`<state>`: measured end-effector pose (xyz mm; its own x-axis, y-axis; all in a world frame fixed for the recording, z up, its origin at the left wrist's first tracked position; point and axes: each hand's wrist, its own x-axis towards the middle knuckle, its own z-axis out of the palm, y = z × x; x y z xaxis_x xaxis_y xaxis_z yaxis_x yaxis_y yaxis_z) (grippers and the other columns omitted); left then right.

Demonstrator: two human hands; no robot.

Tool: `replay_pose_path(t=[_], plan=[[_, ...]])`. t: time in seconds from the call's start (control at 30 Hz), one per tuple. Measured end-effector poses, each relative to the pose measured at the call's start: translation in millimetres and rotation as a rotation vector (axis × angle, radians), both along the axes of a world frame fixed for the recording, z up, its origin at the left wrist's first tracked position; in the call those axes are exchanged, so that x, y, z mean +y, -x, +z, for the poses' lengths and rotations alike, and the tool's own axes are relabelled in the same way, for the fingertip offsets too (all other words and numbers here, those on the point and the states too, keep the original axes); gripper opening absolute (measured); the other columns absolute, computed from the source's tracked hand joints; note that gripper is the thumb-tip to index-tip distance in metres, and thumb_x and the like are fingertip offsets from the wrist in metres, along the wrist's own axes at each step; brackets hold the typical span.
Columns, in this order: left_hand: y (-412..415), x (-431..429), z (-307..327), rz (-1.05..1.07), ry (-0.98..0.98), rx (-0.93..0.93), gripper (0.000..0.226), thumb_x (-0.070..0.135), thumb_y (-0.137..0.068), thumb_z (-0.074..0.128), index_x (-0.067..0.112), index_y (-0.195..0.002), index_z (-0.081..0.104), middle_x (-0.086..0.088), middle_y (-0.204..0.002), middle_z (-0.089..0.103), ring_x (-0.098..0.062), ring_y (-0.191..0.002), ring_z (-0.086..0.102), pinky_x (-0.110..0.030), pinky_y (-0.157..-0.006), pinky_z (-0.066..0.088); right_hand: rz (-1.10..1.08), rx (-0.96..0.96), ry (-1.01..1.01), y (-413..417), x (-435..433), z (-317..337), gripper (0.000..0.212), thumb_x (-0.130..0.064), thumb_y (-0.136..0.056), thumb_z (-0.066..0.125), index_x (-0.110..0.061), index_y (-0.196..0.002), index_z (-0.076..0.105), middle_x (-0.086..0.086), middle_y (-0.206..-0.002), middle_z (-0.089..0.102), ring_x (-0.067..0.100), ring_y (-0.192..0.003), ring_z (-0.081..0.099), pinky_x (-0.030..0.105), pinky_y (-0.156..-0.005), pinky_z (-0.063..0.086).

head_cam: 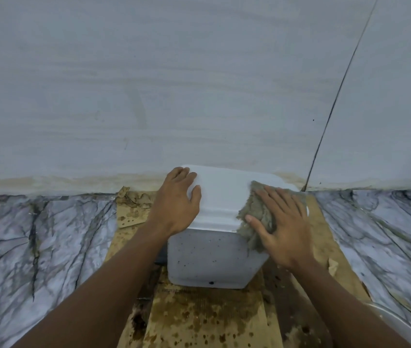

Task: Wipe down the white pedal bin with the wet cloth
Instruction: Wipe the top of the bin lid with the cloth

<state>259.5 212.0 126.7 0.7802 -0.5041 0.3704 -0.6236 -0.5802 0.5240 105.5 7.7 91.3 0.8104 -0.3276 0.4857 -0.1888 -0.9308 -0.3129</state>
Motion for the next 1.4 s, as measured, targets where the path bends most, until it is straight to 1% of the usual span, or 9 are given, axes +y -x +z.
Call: replay_pose_path(t=[0.13, 0.4, 0.67, 0.83, 0.93, 1.1, 1.23, 1.3, 1.4], plan=[[0, 5, 0, 0.033, -0.028, -0.004, 0.050, 0.032, -0.104, 0.041, 0.006, -0.146, 0.048, -0.010, -0.156, 0.041, -0.021, -0.149, 0.024, -0.022, -0.113, 0.013, -0.070, 0.006, 0.003, -12, 34, 0, 0.064, -0.065, -0.095, 0.038, -0.029, -0.146, 0.052, -0.003, -0.154, 0.049, 0.026, -0.147, 0.037, 0.053, -0.122, 0.017], [4, 3, 5, 0.011, -0.137, -0.045, 0.056, 0.036, -0.100, 0.034, 0.008, -0.146, 0.049, -0.012, -0.155, 0.042, -0.025, -0.148, 0.025, -0.038, -0.119, 0.022, 0.245, 0.104, 0.146, -21, 25, 1, 0.065, -0.066, -0.099, 0.038, -0.033, -0.155, 0.035, -0.007, -0.162, 0.036, 0.020, -0.151, 0.029, 0.046, -0.124, 0.016], [1, -6, 5, 0.046, -0.135, -0.075, 0.048, 0.029, -0.101, 0.042, 0.003, -0.139, 0.056, -0.015, -0.147, 0.051, -0.031, -0.143, 0.036, -0.040, -0.117, 0.027, 0.015, -0.025, -0.025, -3, 0, -2, 0.059, -0.061, -0.097, 0.041, -0.029, -0.145, 0.053, -0.004, -0.153, 0.049, 0.022, -0.148, 0.035, 0.051, -0.123, 0.017], [-10, 6, 16, 0.058, -0.174, 0.008, 0.060, 0.040, -0.090, 0.040, 0.007, -0.136, 0.060, -0.014, -0.145, 0.055, -0.031, -0.138, 0.043, -0.044, -0.116, 0.031, 0.113, 0.181, 0.060, -29, 59, 18, 0.063, -0.056, -0.104, 0.025, -0.026, -0.159, 0.023, 0.002, -0.168, 0.021, 0.029, -0.157, 0.007, 0.054, -0.123, -0.006], [-11, 4, 29, 0.103, -0.116, 0.072, 0.042, 0.033, -0.098, 0.055, 0.010, -0.132, 0.064, -0.012, -0.141, 0.058, -0.031, -0.134, 0.048, -0.042, -0.116, 0.032, 0.230, 0.286, 0.092, -41, 80, 28, 0.069, -0.054, -0.104, 0.031, -0.024, -0.162, 0.008, 0.002, -0.171, 0.004, 0.028, -0.157, -0.005, 0.055, -0.124, -0.009], [20, -19, 43, 0.076, 0.095, -0.016, 0.039, 0.037, -0.101, 0.052, 0.014, -0.128, 0.067, -0.008, -0.136, 0.062, -0.026, -0.131, 0.050, -0.041, -0.114, 0.034, 0.350, 0.137, -0.368, -25, 30, 49, 0.058, -0.041, -0.100, 0.055, -0.033, -0.154, 0.036, -0.003, -0.166, 0.027, 0.018, -0.154, 0.019, 0.034, -0.123, 0.008], [66, -56, 28, -0.219, -0.195, -0.071, 0.059, 0.055, -0.099, 0.036, 0.031, -0.152, 0.037, 0.003, -0.162, 0.031, -0.016, -0.151, 0.018, -0.030, -0.118, 0.009, 0.127, 0.140, -0.389, -16, -47, 60, 0.045, -0.034, -0.106, 0.047, -0.033, -0.151, 0.043, -0.005, -0.168, 0.020, 0.017, -0.153, 0.022, 0.029, -0.119, 0.018], [73, -70, 12, -0.275, -0.416, -0.175, 0.067, 0.059, -0.102, 0.029, 0.032, -0.160, 0.009, 0.004, -0.168, 0.005, -0.013, -0.154, -0.002, -0.030, -0.121, -0.006, 0.167, 0.320, -0.288, -17, -71, 50, 0.049, -0.036, -0.108, 0.040, -0.030, -0.156, 0.033, -0.004, -0.169, 0.014, 0.016, -0.156, 0.011, 0.034, -0.124, 0.011], [66, -75, 9, -0.256, -0.502, -0.232, 0.071, 0.060, -0.102, 0.027, 0.030, -0.160, -0.001, 0.004, -0.168, -0.002, -0.010, -0.154, -0.006, -0.026, -0.120, -0.011, 0.294, 0.439, -0.188, -20, -85, 35, 0.057, -0.046, -0.108, 0.030, -0.028, -0.161, 0.018, -0.004, -0.170, 0.007, 0.008, -0.156, -0.001, 0.029, -0.125, -0.004]])
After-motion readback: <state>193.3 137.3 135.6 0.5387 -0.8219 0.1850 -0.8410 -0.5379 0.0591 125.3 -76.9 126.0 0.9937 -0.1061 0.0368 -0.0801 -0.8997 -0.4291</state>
